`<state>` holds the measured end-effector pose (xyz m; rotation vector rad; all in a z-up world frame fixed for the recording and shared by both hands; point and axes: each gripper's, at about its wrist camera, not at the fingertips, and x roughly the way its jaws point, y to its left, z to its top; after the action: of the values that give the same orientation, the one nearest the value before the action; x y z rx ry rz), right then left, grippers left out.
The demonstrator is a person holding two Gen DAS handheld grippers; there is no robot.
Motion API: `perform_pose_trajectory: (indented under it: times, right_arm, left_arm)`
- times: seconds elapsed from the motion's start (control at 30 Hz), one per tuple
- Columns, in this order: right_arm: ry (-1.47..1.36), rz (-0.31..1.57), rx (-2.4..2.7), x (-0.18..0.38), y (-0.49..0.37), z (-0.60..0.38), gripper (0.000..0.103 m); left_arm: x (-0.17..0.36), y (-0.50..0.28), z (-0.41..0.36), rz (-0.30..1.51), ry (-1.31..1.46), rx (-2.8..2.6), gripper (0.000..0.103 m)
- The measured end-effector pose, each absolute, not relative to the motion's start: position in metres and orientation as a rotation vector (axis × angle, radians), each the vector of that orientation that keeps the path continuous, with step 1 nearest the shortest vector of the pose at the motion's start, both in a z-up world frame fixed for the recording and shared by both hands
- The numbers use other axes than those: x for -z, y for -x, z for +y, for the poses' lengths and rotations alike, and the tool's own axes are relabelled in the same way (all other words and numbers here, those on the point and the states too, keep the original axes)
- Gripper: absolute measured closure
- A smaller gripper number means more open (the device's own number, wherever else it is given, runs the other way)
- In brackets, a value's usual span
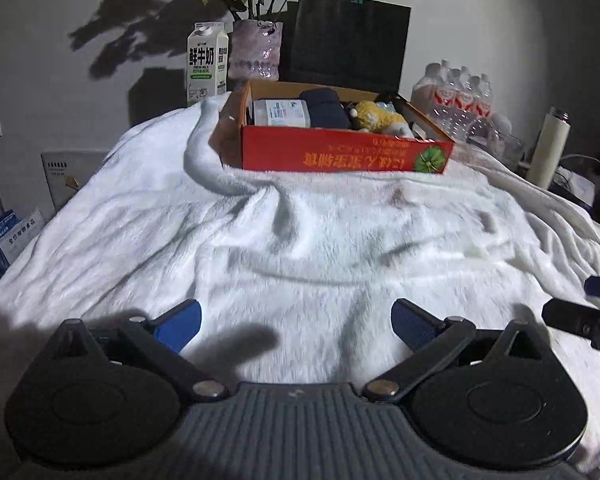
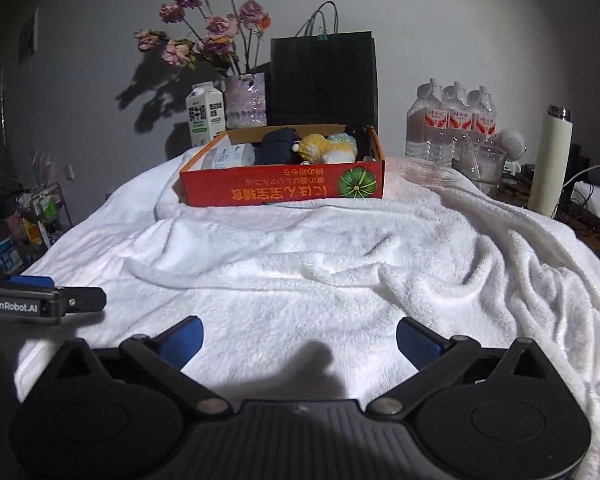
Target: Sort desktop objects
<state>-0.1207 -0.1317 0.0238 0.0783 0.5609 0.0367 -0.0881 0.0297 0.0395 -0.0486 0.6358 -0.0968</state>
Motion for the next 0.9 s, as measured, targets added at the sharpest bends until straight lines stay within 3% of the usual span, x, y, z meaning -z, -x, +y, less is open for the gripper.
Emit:
perform_pose_trajectory:
  times: [0.5, 0.9]
  right_arm:
    - [0.006, 0.606, -0.025, 0.017, 0.001, -0.109, 0.000]
    - [-0.021, 0.655, -0.027, 0.026, -0.013, -0.116, 0.000]
  left_arm:
    - [-0.005, 0.006, 0.007, 0.696, -0.026, 0.048, 0.000]
    - [0.003, 0.005, 0.007, 0.686, -0.010, 0.039, 0.000]
